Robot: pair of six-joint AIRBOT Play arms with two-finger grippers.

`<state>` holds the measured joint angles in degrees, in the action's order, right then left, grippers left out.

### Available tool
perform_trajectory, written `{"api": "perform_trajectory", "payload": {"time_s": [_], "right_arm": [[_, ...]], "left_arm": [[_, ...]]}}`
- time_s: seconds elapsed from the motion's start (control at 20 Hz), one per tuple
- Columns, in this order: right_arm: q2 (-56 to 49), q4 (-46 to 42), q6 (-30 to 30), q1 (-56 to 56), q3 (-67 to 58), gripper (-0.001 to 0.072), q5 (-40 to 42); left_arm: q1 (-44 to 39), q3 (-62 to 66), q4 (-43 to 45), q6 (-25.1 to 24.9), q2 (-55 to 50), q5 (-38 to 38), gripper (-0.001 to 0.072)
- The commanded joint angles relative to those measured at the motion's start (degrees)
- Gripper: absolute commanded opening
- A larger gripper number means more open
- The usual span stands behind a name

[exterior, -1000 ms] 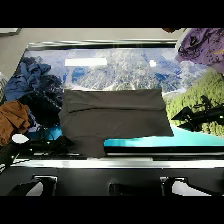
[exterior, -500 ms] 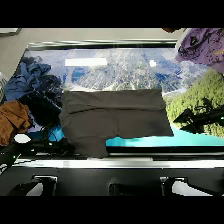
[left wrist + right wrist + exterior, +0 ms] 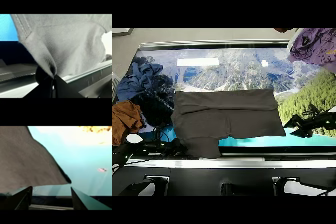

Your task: Fold the clothes and pants, and hang the long-sleeved shirts on hangers.

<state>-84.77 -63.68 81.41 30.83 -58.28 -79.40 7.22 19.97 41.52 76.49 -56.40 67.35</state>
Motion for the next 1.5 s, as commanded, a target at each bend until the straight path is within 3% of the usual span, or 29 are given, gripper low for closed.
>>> {"api": "perform_trajectory", "payload": {"time_s": [0.0, 0.3, 0.5, 0.6, 0.75, 1.05, 1.2, 1.45], "right_arm": [[-0.50, -0.57, -1.31, 0.02, 2.01, 0.0525, 2.97], [-2.03, 3.67, -3.26, -0.09, 5.44, 0.0517, 4.76], [-2.01, 4.13, -4.33, -0.09, 6.23, 0.0263, 6.49], [-1.75, 5.44, -4.52, -0.09, 6.21, 0.0036, 6.93], [1.29, 5.84, -3.98, -0.07, 6.21, 0.0031, 6.60], [16.02, 1.07, 2.29, -0.02, 6.21, 0.0031, -1.25], [23.85, 0.96, 2.36, -0.04, 6.21, 0.0030, -6.51], [29.38, 0.35, 0.46, -2.86, 6.21, 0.0030, -6.21]], "left_arm": [[-0.04, 0.00, 0.02, -0.02, 0.02, 0.15, 0.0019], [-0.04, 0.00, 0.02, -0.02, 0.02, 0.13, 0.0019], [-0.04, 0.02, 0.04, -0.04, 0.02, 0.11, 0.0019], [-0.04, 0.44, 0.48, -0.02, 0.04, 0.13, 0.0019], [0.59, 4.11, 4.13, 1.81, 0.81, 1.31, 0.0018], [7.23, 11.41, 11.50, 4.96, 9.11, 14.78, 0.0018], [7.43, 11.54, 13.22, 6.93, 15.61, 19.67, 0.0018], [7.39, 11.91, 13.11, 9.68, 18.84, 17.73, 0.0016]]}}
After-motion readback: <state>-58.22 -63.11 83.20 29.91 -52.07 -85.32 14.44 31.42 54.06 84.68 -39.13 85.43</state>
